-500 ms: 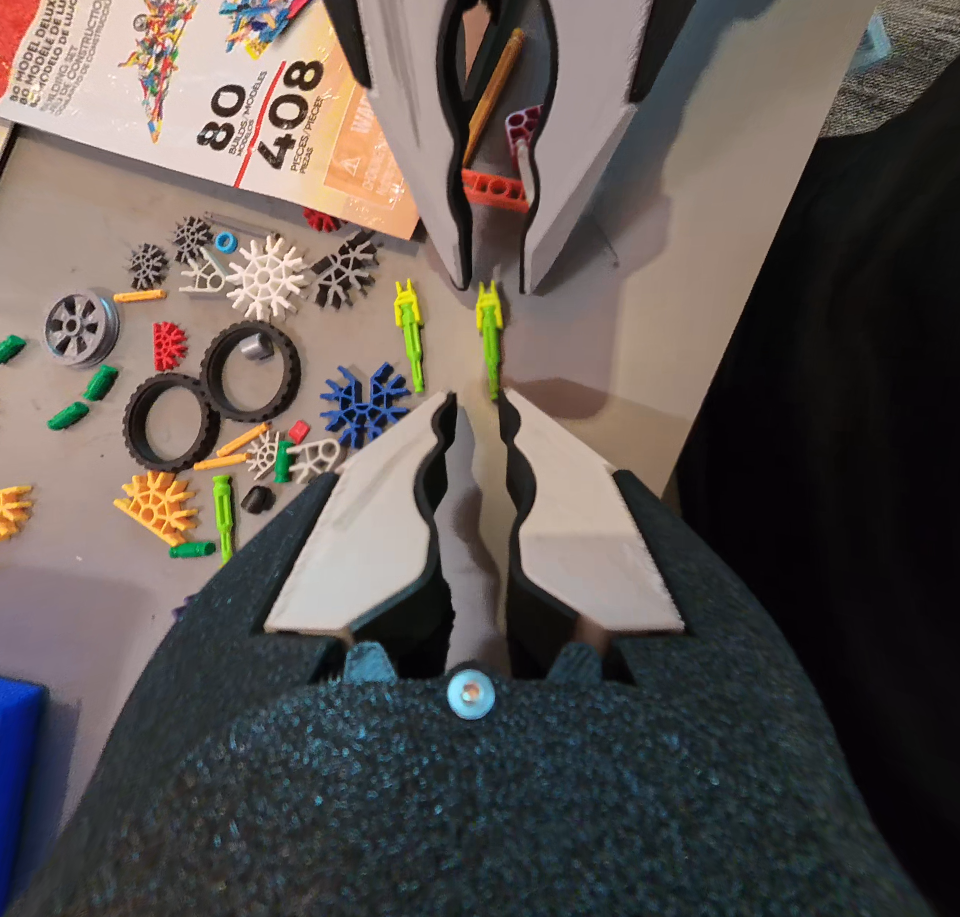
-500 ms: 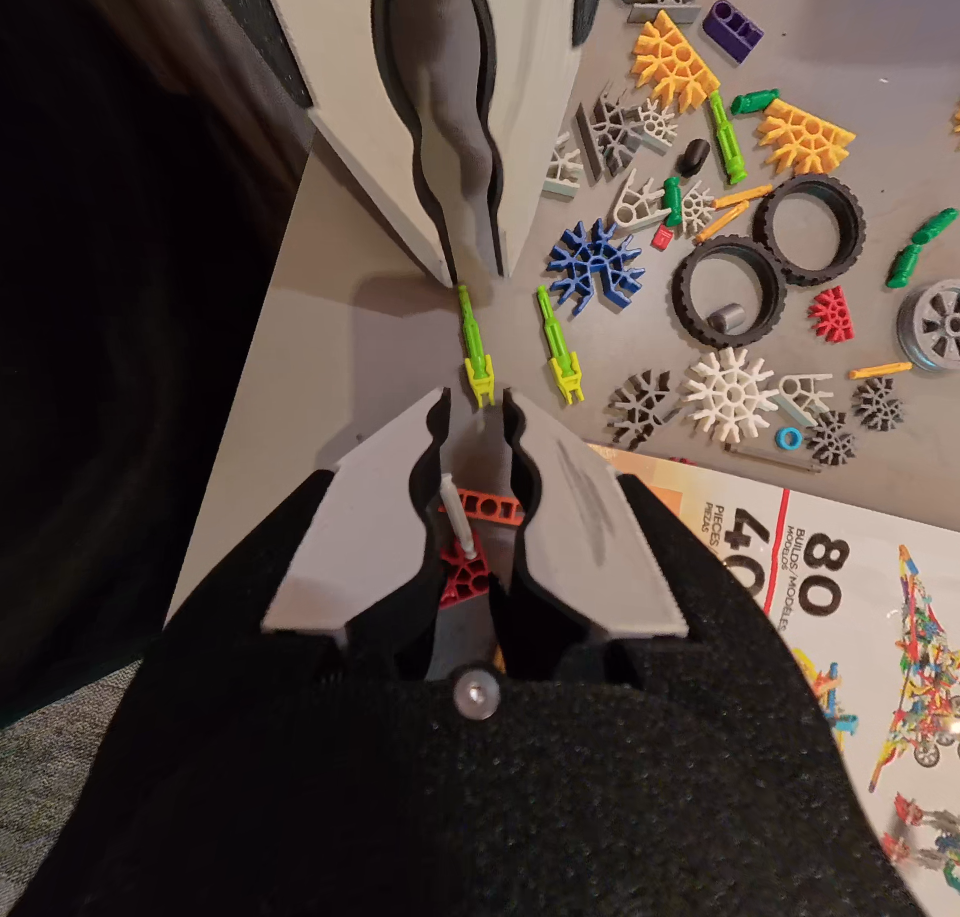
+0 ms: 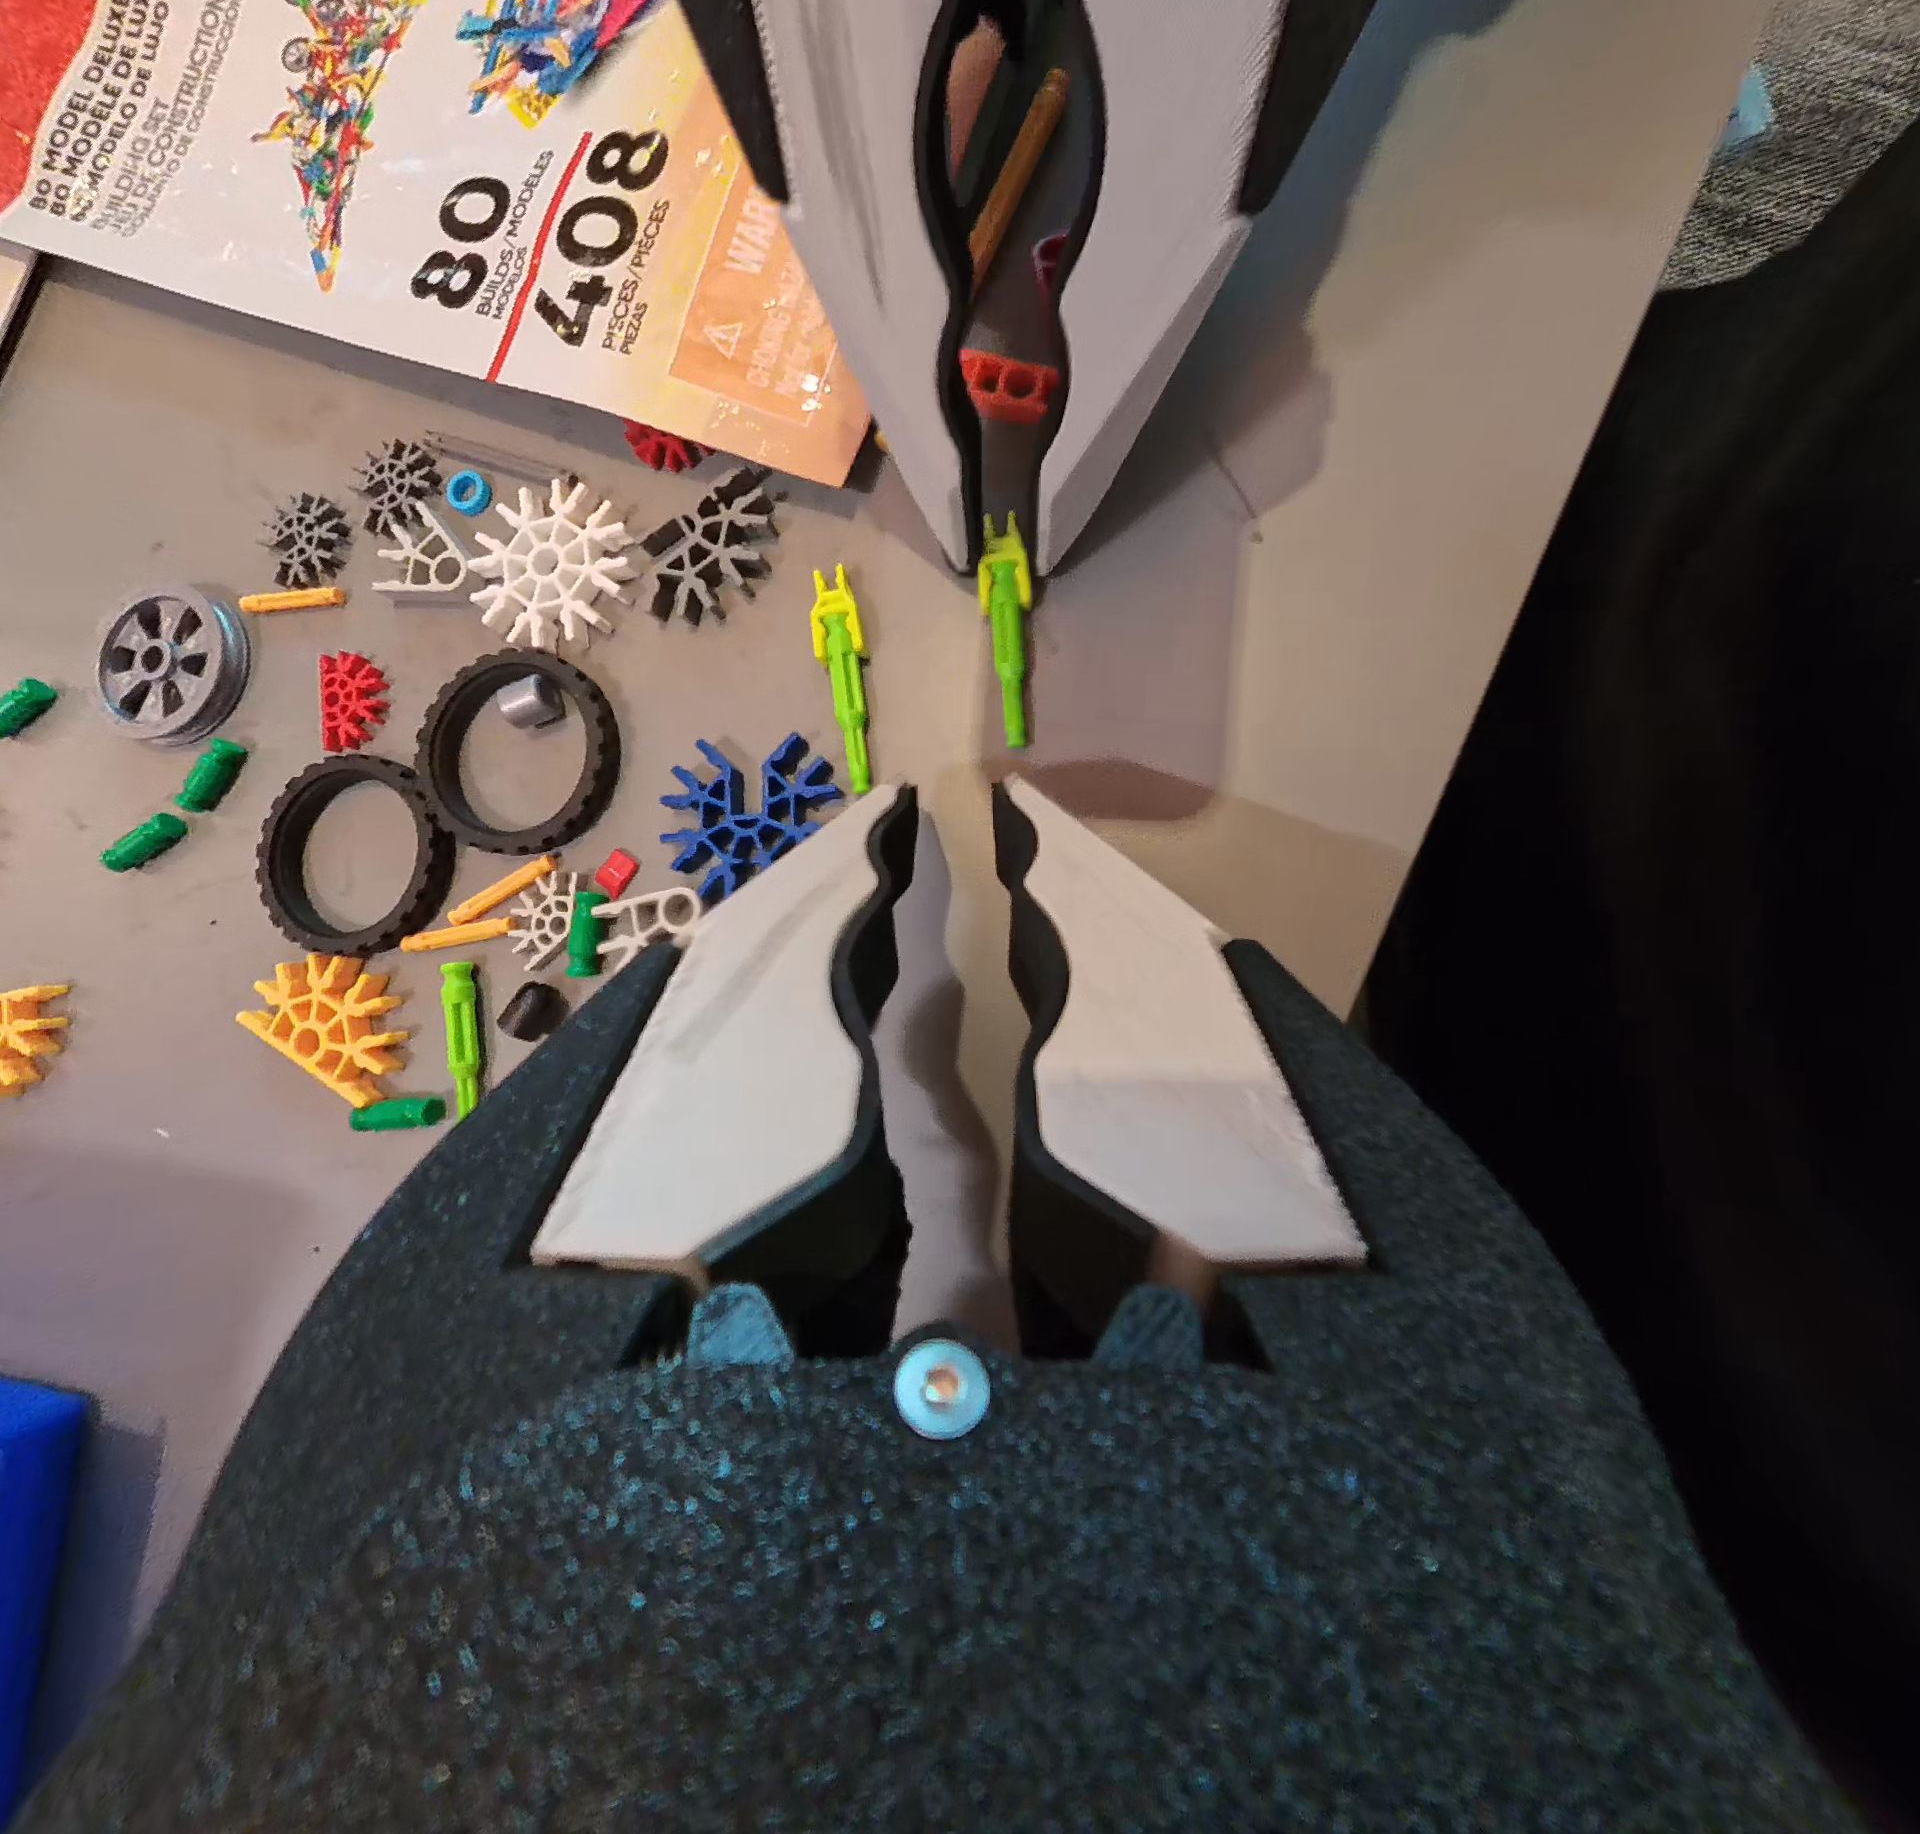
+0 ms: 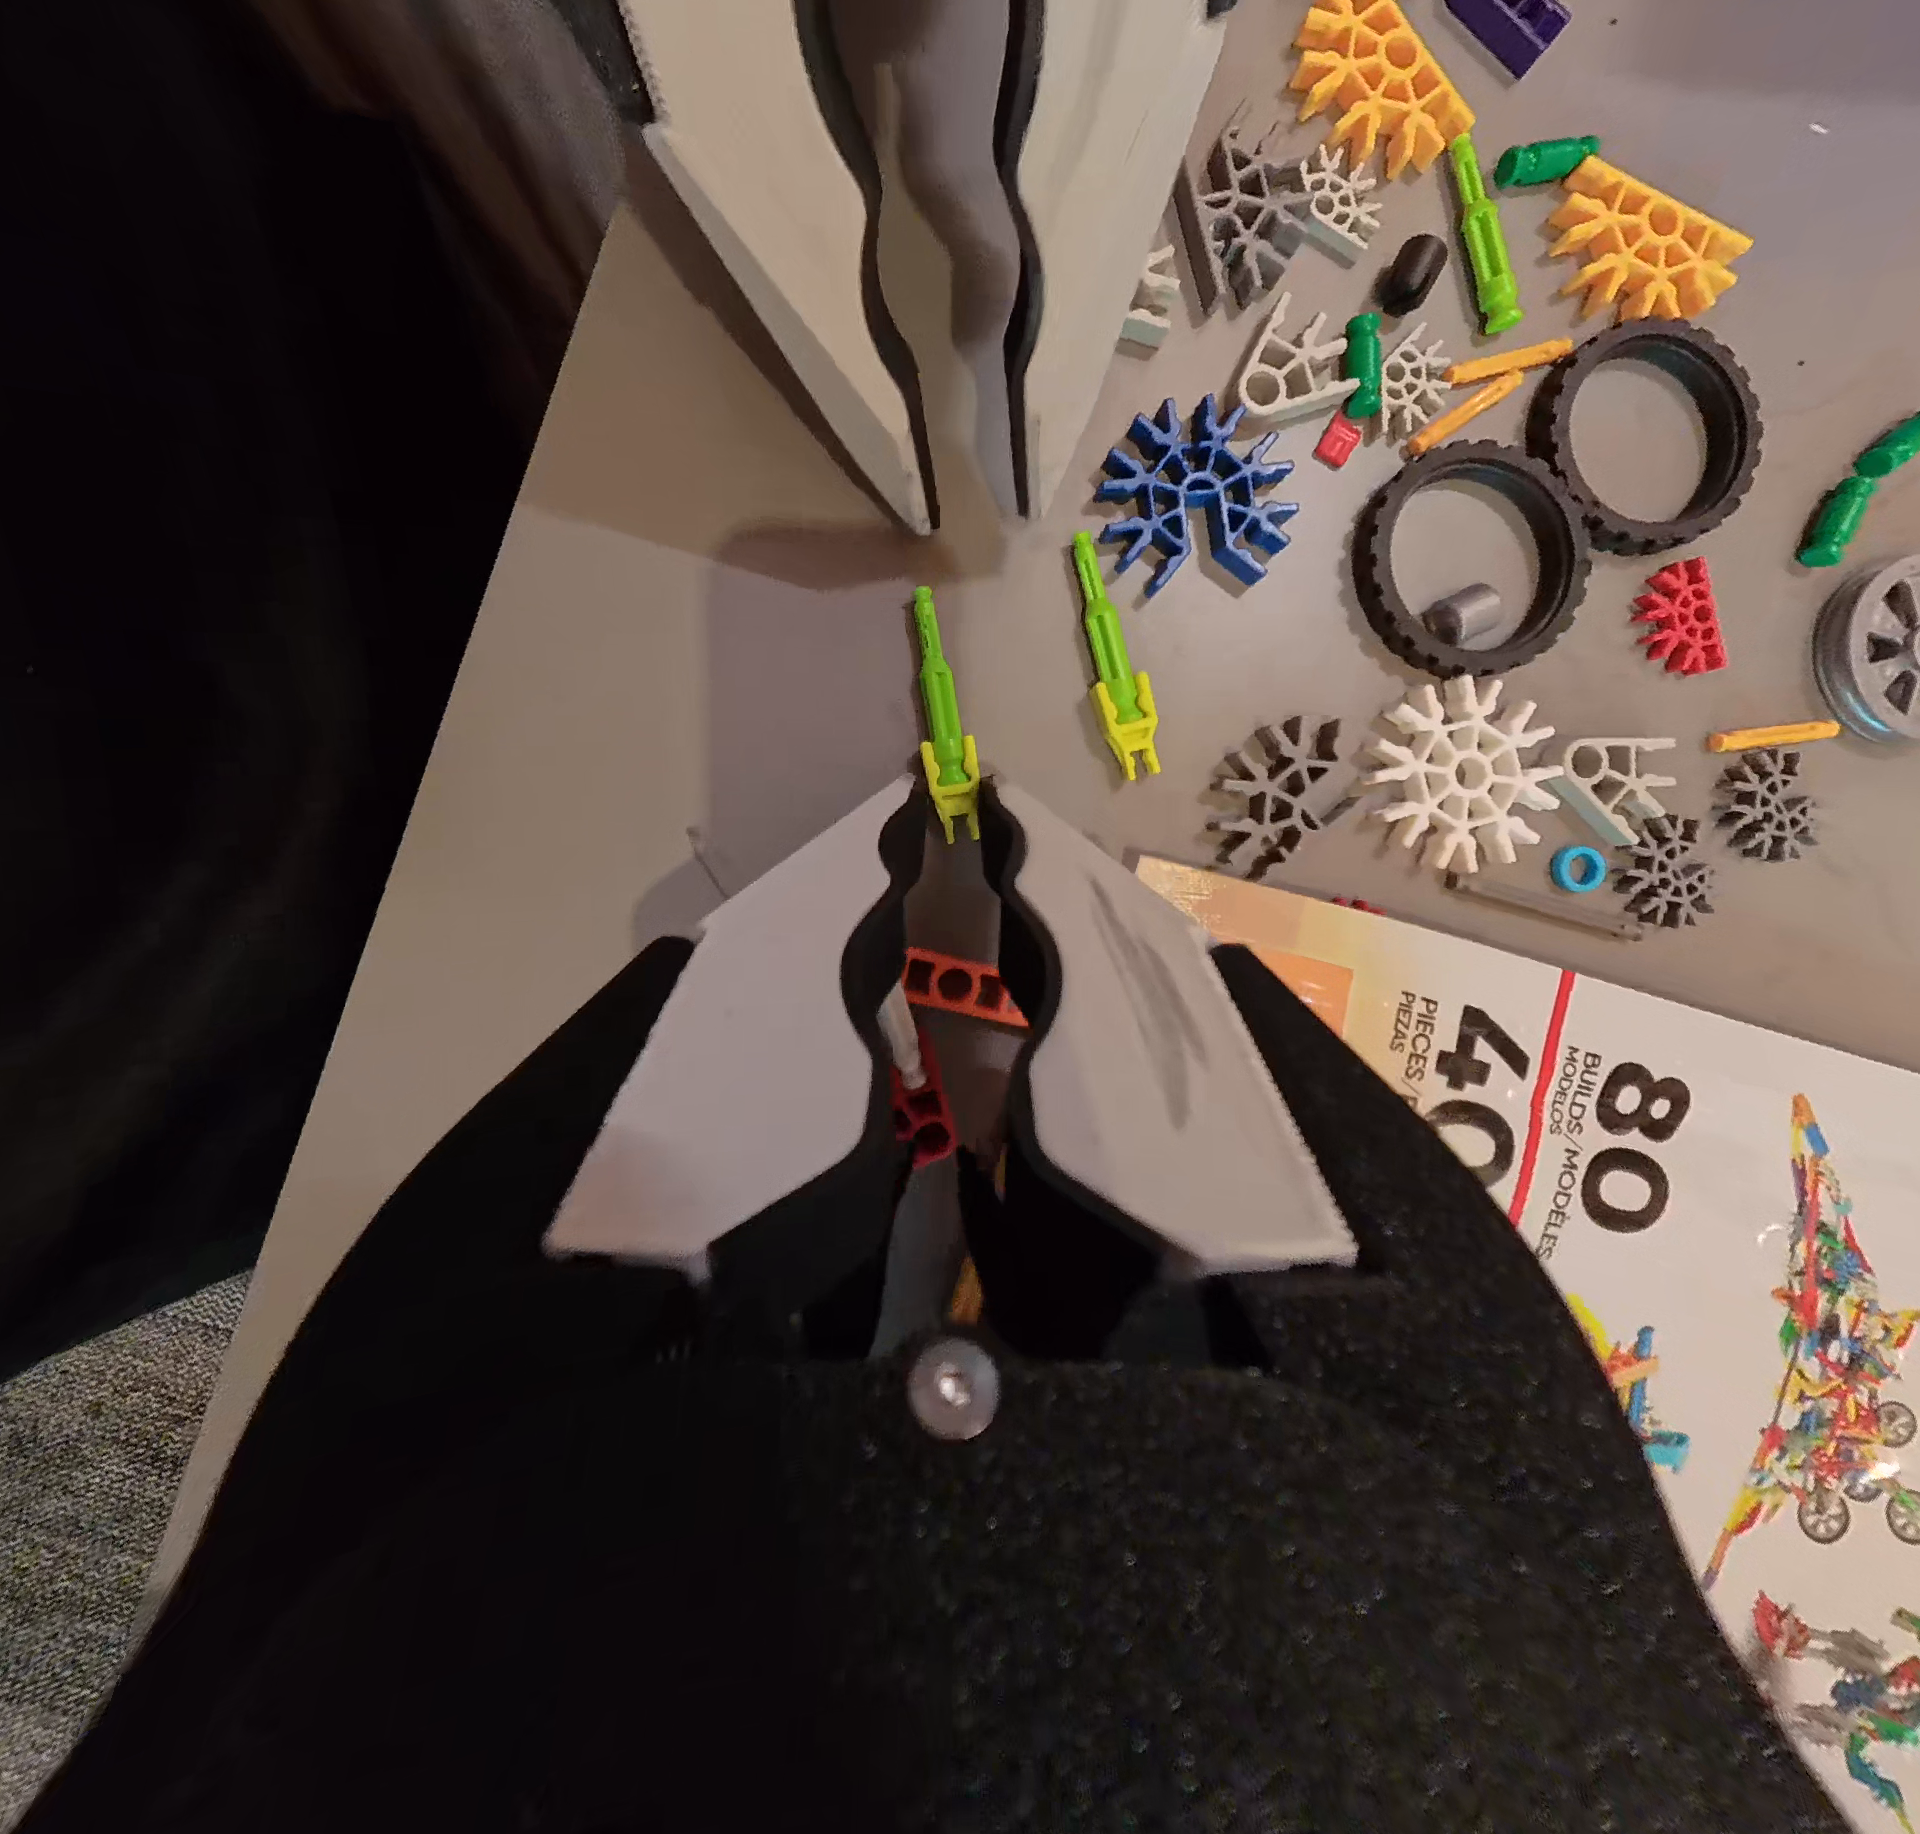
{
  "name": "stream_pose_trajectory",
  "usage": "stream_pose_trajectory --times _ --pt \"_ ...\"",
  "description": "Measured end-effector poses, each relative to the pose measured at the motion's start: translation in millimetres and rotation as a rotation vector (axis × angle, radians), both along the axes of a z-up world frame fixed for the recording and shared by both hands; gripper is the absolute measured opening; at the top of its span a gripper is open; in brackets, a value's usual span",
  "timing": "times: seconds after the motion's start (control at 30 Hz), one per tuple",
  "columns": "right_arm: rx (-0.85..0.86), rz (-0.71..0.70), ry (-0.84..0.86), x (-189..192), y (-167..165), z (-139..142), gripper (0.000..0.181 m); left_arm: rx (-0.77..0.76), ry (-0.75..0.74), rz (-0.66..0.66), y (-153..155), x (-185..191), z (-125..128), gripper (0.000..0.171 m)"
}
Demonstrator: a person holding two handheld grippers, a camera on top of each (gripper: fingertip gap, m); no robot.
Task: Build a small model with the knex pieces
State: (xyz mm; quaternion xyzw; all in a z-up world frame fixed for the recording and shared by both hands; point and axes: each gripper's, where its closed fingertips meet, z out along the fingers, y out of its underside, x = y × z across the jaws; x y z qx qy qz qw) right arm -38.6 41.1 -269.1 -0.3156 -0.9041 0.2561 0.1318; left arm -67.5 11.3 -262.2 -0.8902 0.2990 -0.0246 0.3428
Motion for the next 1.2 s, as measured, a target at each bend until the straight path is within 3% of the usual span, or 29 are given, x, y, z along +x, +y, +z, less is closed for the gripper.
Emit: stream_pose_trajectory --times 0.6,1.2 --pt "-0.016 0.048 0.038 3 1 0 0.008 0.023 -0.002 0.024 26 -10 0 0.015" --pt "-0.032 0.061 0.043 5 1 0 0.009 -0.018 -0.006 -0.003 26 -2 -7 0.005"
